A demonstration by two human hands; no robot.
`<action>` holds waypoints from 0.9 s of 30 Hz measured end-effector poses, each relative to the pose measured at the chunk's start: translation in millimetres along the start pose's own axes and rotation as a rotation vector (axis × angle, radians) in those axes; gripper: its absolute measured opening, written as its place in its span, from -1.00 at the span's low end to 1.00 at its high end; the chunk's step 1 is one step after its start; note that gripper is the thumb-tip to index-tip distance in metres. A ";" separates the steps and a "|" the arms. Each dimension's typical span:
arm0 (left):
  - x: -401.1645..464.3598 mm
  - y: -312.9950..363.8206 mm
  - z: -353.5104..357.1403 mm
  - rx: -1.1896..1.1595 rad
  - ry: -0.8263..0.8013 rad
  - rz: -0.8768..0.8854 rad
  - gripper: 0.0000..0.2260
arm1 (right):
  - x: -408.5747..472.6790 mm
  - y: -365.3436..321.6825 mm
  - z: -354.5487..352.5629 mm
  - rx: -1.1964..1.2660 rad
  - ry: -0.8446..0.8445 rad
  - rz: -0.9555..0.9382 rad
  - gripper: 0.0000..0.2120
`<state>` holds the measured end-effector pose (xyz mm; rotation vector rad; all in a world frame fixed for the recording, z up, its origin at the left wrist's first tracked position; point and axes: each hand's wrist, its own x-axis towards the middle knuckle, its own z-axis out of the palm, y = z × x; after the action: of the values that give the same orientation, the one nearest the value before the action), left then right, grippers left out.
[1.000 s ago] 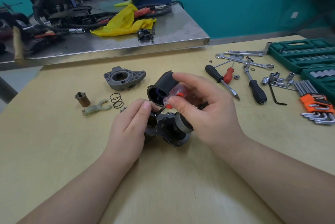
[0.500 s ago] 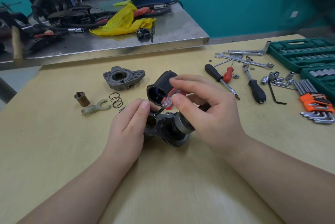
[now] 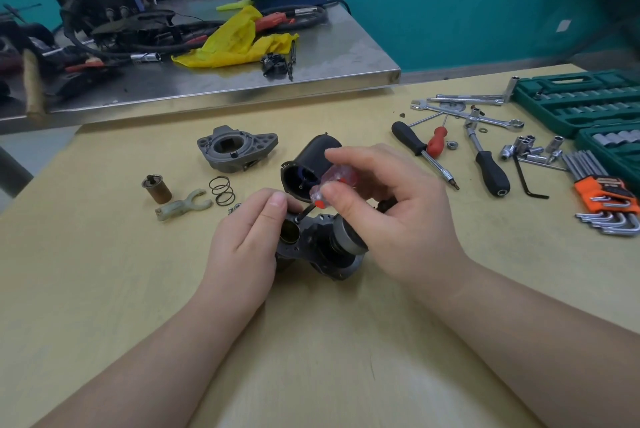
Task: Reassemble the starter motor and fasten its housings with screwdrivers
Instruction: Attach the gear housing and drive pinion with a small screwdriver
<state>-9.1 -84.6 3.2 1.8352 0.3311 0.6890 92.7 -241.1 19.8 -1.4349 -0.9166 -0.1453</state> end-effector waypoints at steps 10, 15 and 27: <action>0.1 0.4 -0.3 0.012 0.000 -0.007 -0.71 | -0.1 -1.9 -0.1 -0.006 -0.005 0.017 -0.71; 1.0 -1.2 -0.8 0.018 -0.003 -0.007 -0.71 | 0.5 -1.8 -3.0 -0.016 -0.013 0.006 -0.74; 1.1 -0.3 -0.2 0.025 0.003 -0.008 -0.72 | 0.2 2.5 -3.0 -0.069 -0.015 -0.006 -0.72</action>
<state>-8.3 -83.8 3.3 1.8562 0.3506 0.6846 95.7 -243.2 18.4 -1.4987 -0.9357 -0.1725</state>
